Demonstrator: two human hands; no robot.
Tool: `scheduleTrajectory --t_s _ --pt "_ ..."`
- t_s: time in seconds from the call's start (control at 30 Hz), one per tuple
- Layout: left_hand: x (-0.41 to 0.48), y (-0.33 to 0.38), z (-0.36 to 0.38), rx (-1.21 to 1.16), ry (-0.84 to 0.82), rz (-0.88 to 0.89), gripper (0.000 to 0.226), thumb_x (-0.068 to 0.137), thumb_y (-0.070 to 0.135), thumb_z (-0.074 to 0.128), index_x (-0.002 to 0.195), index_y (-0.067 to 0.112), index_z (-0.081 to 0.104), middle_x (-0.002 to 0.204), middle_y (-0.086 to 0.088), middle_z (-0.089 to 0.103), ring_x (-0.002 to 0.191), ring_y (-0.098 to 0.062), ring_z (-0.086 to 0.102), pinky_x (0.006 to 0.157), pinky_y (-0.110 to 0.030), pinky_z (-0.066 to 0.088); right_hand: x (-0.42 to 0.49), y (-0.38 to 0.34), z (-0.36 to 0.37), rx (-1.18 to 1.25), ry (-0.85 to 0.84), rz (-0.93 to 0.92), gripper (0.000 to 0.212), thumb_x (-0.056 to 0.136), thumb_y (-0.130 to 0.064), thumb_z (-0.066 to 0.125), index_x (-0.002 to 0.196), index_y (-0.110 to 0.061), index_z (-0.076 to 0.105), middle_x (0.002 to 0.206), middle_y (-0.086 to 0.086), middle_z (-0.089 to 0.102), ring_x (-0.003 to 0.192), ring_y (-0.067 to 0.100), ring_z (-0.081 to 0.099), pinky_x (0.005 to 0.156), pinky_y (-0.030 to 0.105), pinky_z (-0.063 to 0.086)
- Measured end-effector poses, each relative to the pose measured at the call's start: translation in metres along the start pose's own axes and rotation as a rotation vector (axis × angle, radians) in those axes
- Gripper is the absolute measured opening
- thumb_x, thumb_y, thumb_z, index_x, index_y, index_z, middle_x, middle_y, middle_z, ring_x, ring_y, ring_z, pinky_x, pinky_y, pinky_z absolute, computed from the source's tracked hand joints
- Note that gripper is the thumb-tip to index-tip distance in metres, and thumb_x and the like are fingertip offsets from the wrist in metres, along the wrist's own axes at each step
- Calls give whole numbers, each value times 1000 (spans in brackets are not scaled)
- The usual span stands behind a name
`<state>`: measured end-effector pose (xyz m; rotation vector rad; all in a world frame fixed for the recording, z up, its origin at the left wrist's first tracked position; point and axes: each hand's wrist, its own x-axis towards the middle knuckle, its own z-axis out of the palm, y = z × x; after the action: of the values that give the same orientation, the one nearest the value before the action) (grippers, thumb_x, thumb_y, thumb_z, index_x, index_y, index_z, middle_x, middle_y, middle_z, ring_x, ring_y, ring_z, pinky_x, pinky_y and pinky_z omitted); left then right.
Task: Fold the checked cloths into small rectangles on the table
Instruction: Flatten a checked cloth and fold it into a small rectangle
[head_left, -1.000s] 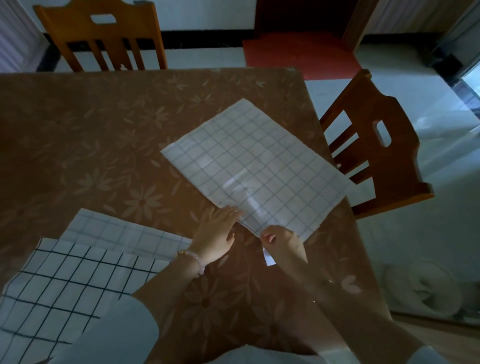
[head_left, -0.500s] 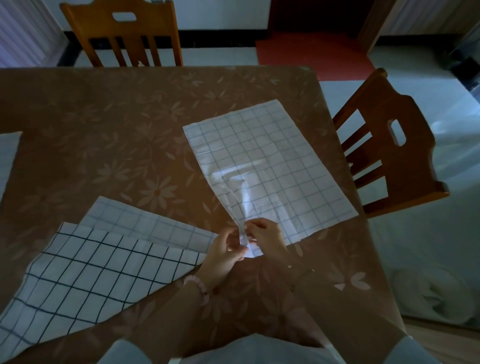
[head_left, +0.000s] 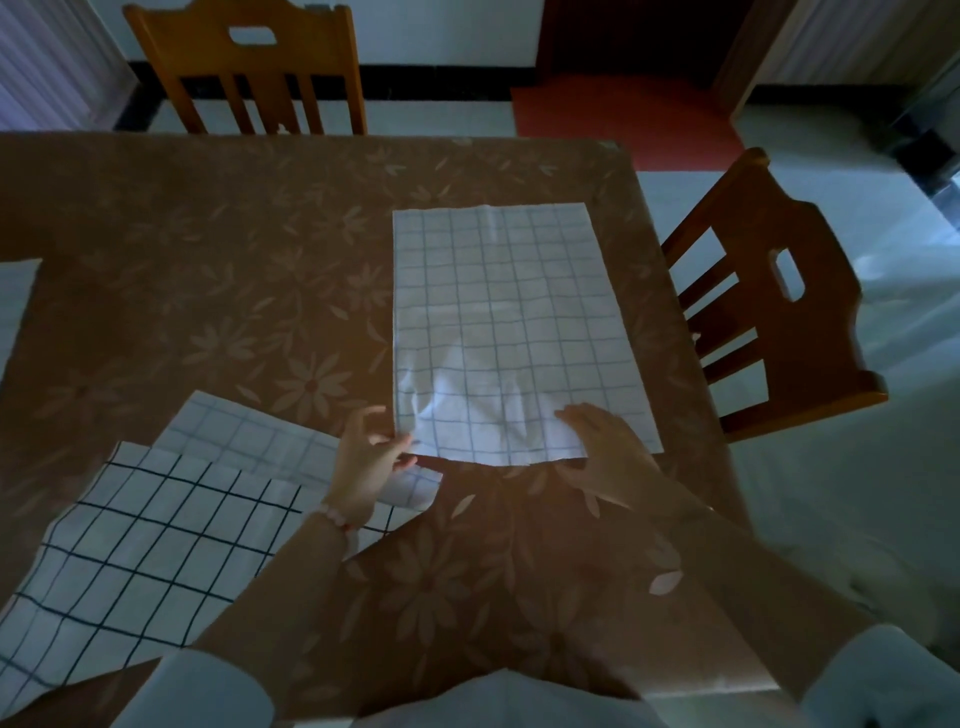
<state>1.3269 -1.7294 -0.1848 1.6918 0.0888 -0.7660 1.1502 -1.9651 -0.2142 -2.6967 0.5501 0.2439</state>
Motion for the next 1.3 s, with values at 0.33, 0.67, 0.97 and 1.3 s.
scheduleTrajectory --t_s 0.33,0.67,0.97,1.3 --pt "7 33 -13 -399 4 -174 44 84 -3 63 123 5 46 86 -11 58 81 -16 60 76 -29 55 19 -26 18 -226 356 -135 50 59 -3 79 107 -11 67 106 5 67 98 24 65 91 43 50" --pt "11 41 -16 -555 24 -195 22 83 -5 62 97 9 52 89 -9 61 91 -16 62 67 -28 57 17 -62 20 -41 234 -166 71 78 -59 58 134 -16 46 133 0 52 126 17 47 111 50 29" --pt "14 34 -30 -325 19 -135 56 87 -2 59 137 -4 34 72 0 59 63 -6 62 75 -27 55 18 -48 28 -27 463 -128 18 67 -1 74 80 -11 69 92 3 68 89 21 65 85 35 53" --pt "4 6 -28 619 71 331 48 82 9 68 126 11 49 110 -4 56 99 -20 55 83 -30 45 -12 -34 29 -19 453 -56 17 68 -5 78 76 -13 66 81 -2 66 78 17 65 74 28 53"
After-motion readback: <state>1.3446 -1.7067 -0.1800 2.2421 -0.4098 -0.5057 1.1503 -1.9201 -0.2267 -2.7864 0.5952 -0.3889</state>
